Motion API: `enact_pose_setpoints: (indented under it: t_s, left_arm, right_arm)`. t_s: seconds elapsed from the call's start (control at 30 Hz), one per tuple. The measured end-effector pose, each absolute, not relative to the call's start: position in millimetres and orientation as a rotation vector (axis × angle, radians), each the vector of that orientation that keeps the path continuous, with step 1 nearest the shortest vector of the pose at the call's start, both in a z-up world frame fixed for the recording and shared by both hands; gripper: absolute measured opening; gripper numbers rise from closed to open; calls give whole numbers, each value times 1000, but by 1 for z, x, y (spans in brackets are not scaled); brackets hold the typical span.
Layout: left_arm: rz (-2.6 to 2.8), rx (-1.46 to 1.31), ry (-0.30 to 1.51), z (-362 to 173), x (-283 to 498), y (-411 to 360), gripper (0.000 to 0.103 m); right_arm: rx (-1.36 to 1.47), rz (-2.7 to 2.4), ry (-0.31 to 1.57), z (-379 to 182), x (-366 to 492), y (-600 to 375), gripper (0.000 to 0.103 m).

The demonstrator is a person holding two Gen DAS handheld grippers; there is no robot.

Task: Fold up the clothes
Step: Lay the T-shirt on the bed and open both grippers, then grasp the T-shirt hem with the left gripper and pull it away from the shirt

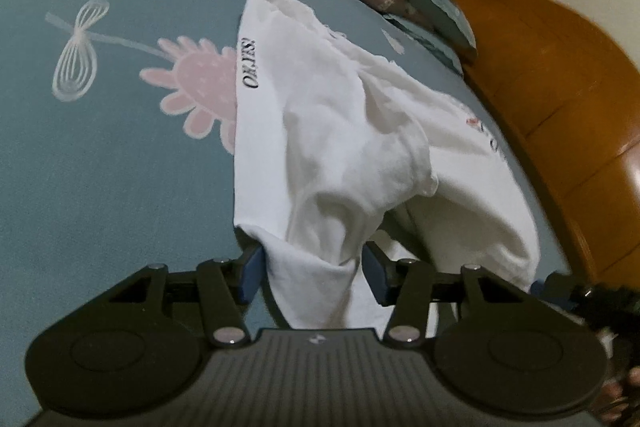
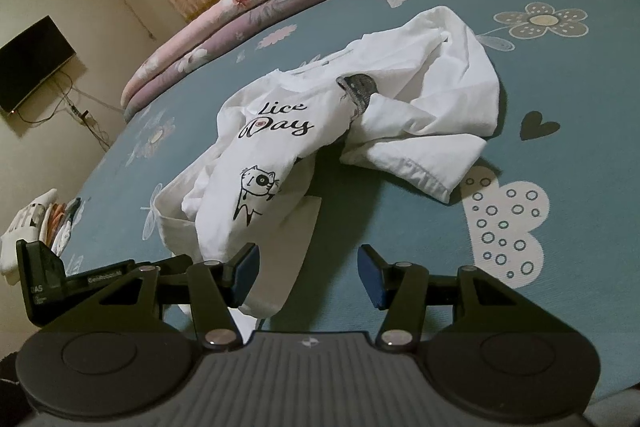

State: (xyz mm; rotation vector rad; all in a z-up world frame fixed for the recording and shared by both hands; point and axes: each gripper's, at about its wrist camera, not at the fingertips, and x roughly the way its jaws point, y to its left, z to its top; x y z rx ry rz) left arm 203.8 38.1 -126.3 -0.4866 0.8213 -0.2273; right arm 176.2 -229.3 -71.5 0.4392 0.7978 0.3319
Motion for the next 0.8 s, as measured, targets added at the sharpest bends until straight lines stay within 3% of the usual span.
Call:
enact_pose_setpoints:
  t_s: [0.03,0.1,0.2,0.8]
  left_arm:
    - [-213,-452,822,-125,205,35,40]
    - [-194,-421,829,-123,206,33,21]
    - [-176,-403,834,-119,206,36,13]
    - [44,57,716,-23,250,105,11]
  right_arm:
    - [436,336,798,-72,176,-228,59]
    - [427,340,796,-71,176,-226,59]
    - [412,338,791,-69,175,-226,59]
    - [397,308,767,-65,179,-233,59]
